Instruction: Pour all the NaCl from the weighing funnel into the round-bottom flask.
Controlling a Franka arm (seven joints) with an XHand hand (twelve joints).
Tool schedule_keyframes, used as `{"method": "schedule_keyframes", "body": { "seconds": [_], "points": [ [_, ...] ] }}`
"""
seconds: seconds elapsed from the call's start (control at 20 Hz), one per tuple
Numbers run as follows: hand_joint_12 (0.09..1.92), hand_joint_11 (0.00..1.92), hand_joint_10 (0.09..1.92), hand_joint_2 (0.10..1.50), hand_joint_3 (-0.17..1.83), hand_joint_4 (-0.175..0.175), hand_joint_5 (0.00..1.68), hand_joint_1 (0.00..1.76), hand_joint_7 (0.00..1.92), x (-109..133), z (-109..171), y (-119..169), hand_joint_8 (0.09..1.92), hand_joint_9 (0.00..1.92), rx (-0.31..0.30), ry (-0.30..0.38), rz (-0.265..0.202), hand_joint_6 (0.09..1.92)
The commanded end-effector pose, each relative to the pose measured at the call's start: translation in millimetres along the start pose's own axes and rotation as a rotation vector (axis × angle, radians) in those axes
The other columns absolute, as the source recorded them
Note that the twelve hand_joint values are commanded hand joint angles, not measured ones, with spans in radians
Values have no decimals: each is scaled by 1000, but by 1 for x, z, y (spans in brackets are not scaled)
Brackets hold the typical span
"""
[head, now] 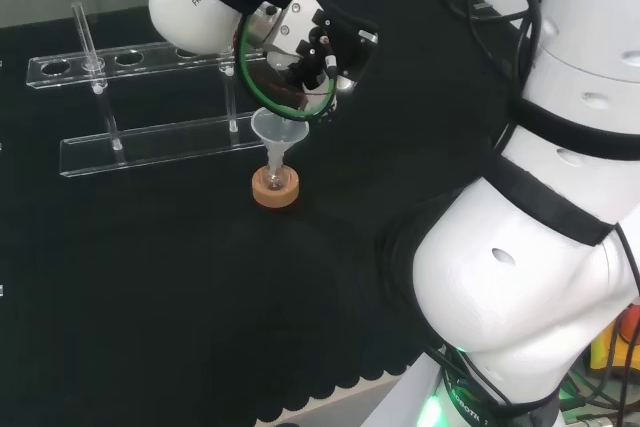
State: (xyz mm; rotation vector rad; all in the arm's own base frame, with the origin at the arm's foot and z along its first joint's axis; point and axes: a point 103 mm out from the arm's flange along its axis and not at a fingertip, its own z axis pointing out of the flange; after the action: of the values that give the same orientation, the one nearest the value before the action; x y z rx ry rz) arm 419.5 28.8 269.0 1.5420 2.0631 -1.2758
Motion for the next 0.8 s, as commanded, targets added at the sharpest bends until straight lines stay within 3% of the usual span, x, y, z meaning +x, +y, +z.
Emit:
{"method": "schedule_keyframes", "body": {
  "seconds": [0.05, 0.8],
  "points": [
    [900, 1051, 176, 758, 626, 98, 1096, 1090, 1157, 1, -3, 1, 561, 1360, 15, -23, -1, 969],
    [897, 1053, 171, 757, 629, 99, 1095, 1089, 1153, 0, -12, -2, 562, 1362, 33, -123, 10, 971]
  ]
}}
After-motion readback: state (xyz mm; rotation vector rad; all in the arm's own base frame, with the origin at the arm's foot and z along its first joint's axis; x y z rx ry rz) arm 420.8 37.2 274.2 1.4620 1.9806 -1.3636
